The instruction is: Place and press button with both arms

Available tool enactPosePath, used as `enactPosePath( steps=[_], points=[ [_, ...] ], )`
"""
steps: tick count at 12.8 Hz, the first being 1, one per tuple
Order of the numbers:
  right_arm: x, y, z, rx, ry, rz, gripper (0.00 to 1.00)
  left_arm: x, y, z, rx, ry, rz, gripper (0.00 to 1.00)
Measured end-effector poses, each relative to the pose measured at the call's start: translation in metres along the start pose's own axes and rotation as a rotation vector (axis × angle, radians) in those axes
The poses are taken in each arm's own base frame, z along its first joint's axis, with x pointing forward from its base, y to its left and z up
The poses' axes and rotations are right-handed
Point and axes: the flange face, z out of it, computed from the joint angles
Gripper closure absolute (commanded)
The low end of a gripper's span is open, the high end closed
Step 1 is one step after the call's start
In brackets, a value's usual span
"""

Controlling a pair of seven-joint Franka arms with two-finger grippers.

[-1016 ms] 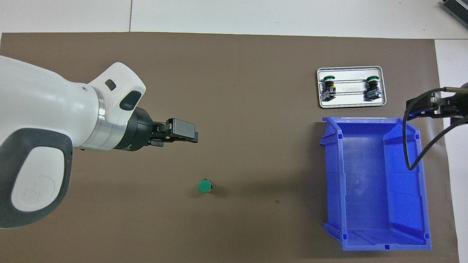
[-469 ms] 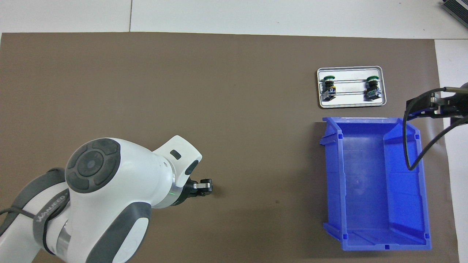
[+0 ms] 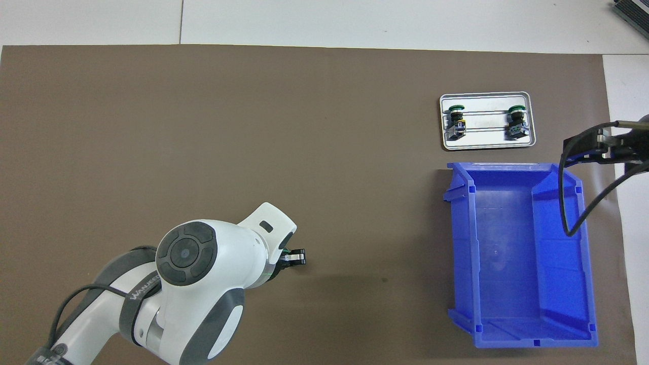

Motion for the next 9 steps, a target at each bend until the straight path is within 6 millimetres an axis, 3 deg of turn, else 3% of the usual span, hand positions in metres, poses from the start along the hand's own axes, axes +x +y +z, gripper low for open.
enactPosePath(
  steps=[9],
  points=[
    [0.0,0.0,0.0,0.0,0.0,0.0,0.0,0.002,-0.008,0.03,0.022,0.018,0.003,0.82]
  ],
)
